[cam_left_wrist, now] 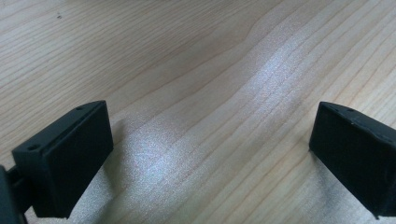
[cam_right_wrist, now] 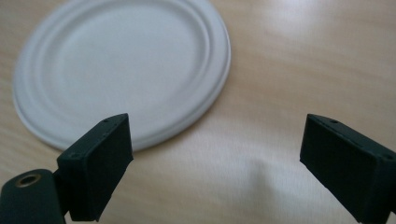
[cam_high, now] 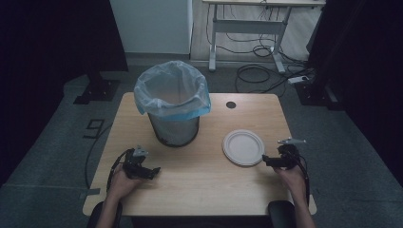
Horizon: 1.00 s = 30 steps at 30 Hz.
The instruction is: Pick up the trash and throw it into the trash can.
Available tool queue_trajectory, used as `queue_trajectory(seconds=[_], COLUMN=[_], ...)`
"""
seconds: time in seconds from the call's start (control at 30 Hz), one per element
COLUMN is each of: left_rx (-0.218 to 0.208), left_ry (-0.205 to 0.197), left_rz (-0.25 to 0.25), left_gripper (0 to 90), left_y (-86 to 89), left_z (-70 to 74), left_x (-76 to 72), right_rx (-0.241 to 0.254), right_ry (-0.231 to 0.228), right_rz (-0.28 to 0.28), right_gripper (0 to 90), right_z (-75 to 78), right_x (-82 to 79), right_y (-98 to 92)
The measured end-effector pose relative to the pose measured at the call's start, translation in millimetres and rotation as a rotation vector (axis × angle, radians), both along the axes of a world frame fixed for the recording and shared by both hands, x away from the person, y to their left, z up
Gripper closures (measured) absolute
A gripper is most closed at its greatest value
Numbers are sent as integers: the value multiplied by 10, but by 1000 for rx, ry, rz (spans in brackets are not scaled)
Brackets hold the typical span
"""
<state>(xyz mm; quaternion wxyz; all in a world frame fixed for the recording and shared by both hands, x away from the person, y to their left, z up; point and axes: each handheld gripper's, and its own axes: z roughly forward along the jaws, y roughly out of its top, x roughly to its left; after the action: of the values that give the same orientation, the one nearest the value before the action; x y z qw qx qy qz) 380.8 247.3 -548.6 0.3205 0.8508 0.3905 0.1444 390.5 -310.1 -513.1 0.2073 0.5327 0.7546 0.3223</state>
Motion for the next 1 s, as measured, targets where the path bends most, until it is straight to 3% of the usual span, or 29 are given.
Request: queue_trajectory(seconds=[0.2, 0.37, 0.6, 0.63, 0.73, 0.77, 1.0], left_rx=[-1, 0, 2, 2, 2, 2, 2], left_ry=[0, 0, 1, 1, 0, 0, 0], left_rz=[1, 0, -1, -1, -1, -1, -1], left_gripper=[0, 0, 0, 0, 0, 0, 0], left_y=[-1, -1, 1, 1, 1, 1, 1], left_z=[0, 0, 1, 1, 1, 1, 1], left_x=[0, 0, 0, 0, 0, 0, 0], right_rx=[-50, -59, -57, -66, -77, -26, -22], right_ry=[-8, 6, 20, 36, 52, 54, 66], right_rz=[30, 37, 8, 4, 2, -29, -40], right_gripper=[145, 250, 368, 442, 481, 517, 603], right_z=[75, -32, -173, -212, -253, -269, -254], right_x=[204, 357, 415, 421, 425, 422, 430], right_y=[173, 327, 334, 324, 313, 262, 230])
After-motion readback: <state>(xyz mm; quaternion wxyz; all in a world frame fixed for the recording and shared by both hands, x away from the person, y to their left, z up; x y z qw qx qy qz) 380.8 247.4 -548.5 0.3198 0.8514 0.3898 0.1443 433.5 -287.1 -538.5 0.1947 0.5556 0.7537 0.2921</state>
